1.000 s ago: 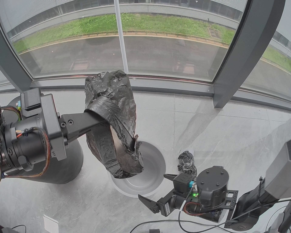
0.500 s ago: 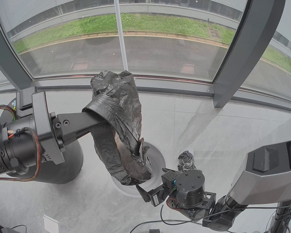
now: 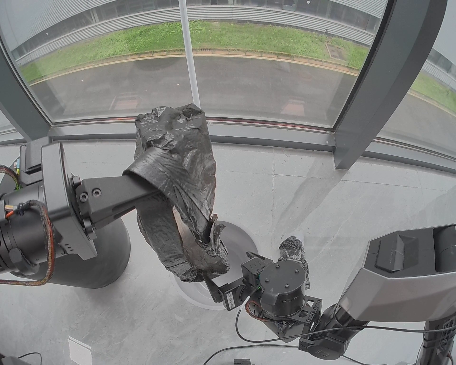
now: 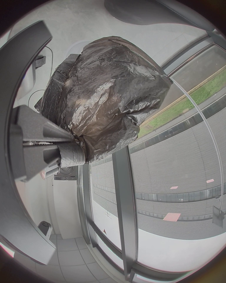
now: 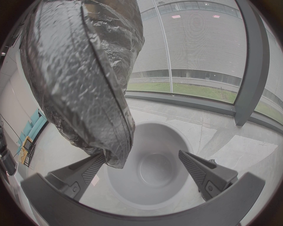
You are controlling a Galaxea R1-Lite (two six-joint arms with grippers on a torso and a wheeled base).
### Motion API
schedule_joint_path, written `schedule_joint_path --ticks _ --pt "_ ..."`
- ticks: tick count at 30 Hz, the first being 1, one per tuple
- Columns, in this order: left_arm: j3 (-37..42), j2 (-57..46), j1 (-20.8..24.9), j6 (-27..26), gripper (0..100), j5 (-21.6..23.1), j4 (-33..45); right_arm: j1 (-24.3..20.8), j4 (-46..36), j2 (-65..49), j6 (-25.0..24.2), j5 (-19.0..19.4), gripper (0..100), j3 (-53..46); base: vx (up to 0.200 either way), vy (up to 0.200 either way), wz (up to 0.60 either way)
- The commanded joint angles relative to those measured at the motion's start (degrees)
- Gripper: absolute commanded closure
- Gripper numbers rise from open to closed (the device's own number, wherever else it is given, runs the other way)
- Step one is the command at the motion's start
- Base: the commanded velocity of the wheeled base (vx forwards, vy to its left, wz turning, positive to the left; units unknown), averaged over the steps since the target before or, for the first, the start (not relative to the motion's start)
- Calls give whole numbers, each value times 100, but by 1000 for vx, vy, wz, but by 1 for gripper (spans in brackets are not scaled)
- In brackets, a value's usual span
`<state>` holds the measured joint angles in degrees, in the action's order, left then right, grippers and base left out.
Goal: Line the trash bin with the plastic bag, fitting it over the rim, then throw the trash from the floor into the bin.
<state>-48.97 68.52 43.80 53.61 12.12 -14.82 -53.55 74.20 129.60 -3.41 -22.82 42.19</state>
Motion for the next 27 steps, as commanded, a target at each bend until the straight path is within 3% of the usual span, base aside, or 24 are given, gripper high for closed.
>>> schedule_joint_path --ticks 1,4,23,24,27 --pt "1 -85 -3 61 100 63 -3 -24 24 39 -1 -3 0 70 0 0 0" --pt "10 -129 -3 149 100 247 -3 -59 24 22 -1 -3 0 123 0 0 0" --pt "37 -190 -3 202 100 265 -3 -164 24 241 -10 -12 0 421 0 0 0" --pt "37 -190 -3 202 100 265 -3 -164 24 241 -10 -12 100 421 0 0 0" --pt "37 -199 -3 202 100 265 -3 -164 24 268 -10 -12 100 421 0 0 0"
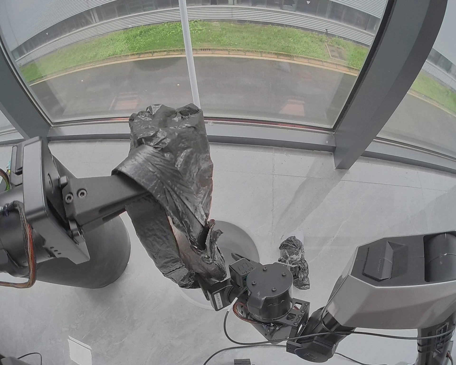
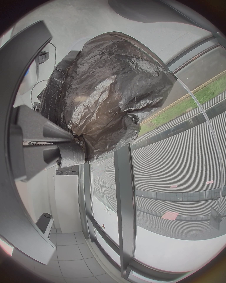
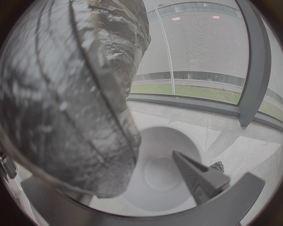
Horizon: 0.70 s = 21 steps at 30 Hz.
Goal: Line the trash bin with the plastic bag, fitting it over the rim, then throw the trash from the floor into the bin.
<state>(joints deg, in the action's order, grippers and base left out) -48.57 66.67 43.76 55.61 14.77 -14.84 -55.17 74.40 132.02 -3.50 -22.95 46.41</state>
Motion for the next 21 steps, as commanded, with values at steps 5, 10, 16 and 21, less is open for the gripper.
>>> schedule_joint_path --ticks 5,10,16,21 --pt "-4 -31 -17 11 100 -1 -2 -11 22 43 -46 -7 100 -18 0 0 0" --pt "14 -40 -35 46 100 -10 -2 -2 338 43 -10 -157 100 -106 0 0 0" --pt "207 -75 -202 55 100 -10 -54 -2 461 -247 -2 -86 100 -906 0 0 0" --pt "708 -189 -650 20 100 -10 -230 279 514 -968 -90 705 100 -1978 0 0 0"
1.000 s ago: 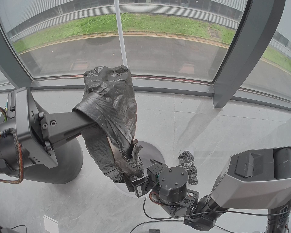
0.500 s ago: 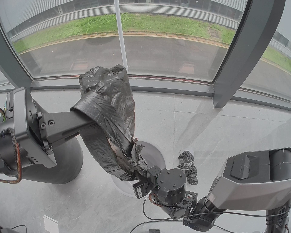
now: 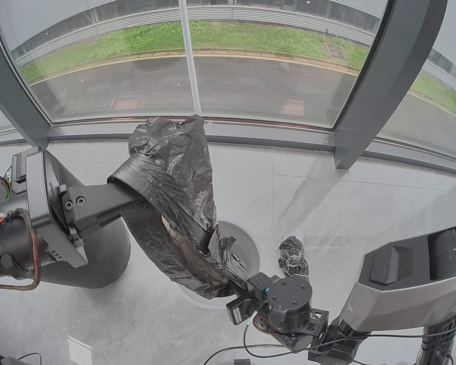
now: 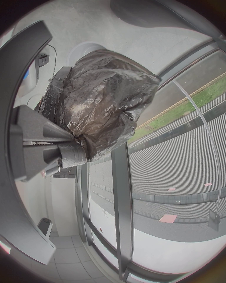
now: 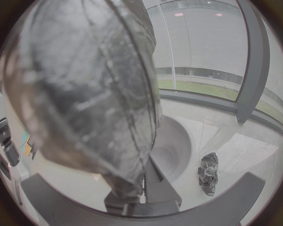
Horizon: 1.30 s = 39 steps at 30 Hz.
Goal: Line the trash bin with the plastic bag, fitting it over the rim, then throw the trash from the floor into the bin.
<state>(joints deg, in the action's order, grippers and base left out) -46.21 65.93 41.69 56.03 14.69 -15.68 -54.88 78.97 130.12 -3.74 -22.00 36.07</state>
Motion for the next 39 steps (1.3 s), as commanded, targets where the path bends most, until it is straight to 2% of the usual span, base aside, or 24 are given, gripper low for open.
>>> schedule_joint_path --ticks 1,3,7,9,10,12,13,14,15,17,19,25,39 --pt "596 -98 -592 -22 100 -1 -260 303 22 -927 -92 821 100 -1102 0 0 0" --pt "816 -71 -759 -22 100 43 -480 355 13 -1050 -171 1102 100 -1234 0 0 0" --pt "1290 -36 -1040 -22 100 359 -981 364 -13 -1121 -663 1629 100 -1384 0 0 0" --pt "1545 25 -1181 -13 100 649 -1280 364 -215 -1165 -979 2113 100 -1419 0 0 0" --pt "1580 43 -1207 -13 100 693 -1324 364 -286 -1182 -1023 2192 100 -1419 0 0 0" --pt "1739 157 -1365 -13 100 913 -1500 373 -831 -1411 -1296 2701 100 -1401 0 0 0" --pt "1739 157 -1365 -13 100 913 -1500 373 -831 -1411 -1296 2701 100 -1401 0 0 0" --pt "1818 272 -1489 -22 100 1080 -1614 382 -1305 -1666 -1551 3202 100 -1384 0 0 0" --pt "1844 351 -1550 -13 100 1177 -1675 391 -1639 -1850 -1691 3545 100 -1384 0 0 0" --pt "1862 509 -1629 -4 100 1291 -1763 434 -2202 -2114 -1814 3993 100 -1331 0 0 0" --pt "1870 702 -1647 -4 100 1335 -1834 558 -2668 -2316 -1841 4275 100 -1261 0 0 0" --pt "1844 1300 -1647 5 100 1370 -2089 848 -3327 -2738 -1937 4837 100 -1181 0 0 0" --pt "1739 2249 -1647 13 100 1748 -2853 953 -3582 -3001 -2359 4872 100 -856 0 0 0"
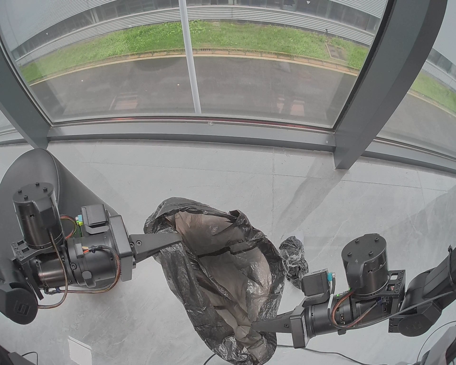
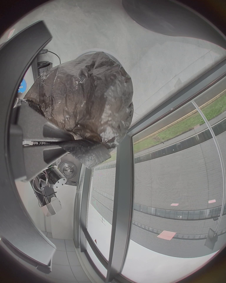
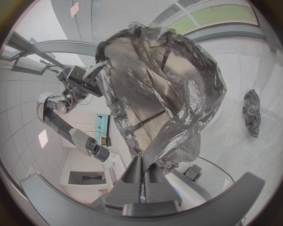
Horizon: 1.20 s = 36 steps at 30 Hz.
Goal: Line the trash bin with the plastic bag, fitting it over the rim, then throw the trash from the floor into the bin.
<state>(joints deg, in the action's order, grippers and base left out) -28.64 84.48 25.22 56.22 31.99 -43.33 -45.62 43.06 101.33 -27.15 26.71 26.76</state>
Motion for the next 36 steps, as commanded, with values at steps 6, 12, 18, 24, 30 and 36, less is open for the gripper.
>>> schedule_joint_path --ticks 6,12,18,24,30,36 --pt "-90 473 18 29 100 27 -405 97 10 -315 -19 1 100 154 0 0 0" --pt "-327 359 44 117 100 27 -405 132 1 -421 -27 1 100 277 0 0 0" --pt "-344 350 44 266 100 36 -405 176 1 -746 -133 1 100 269 0 0 0" --pt "-336 464 44 310 100 27 -405 220 1 -808 -379 1 100 269 0 0 0" --pt "-344 710 35 328 100 27 -422 229 10 -605 -449 1 100 321 0 0 0" --pt "-353 1018 0 337 100 18 -721 369 106 -61 -405 -8 100 550 0 0 0"
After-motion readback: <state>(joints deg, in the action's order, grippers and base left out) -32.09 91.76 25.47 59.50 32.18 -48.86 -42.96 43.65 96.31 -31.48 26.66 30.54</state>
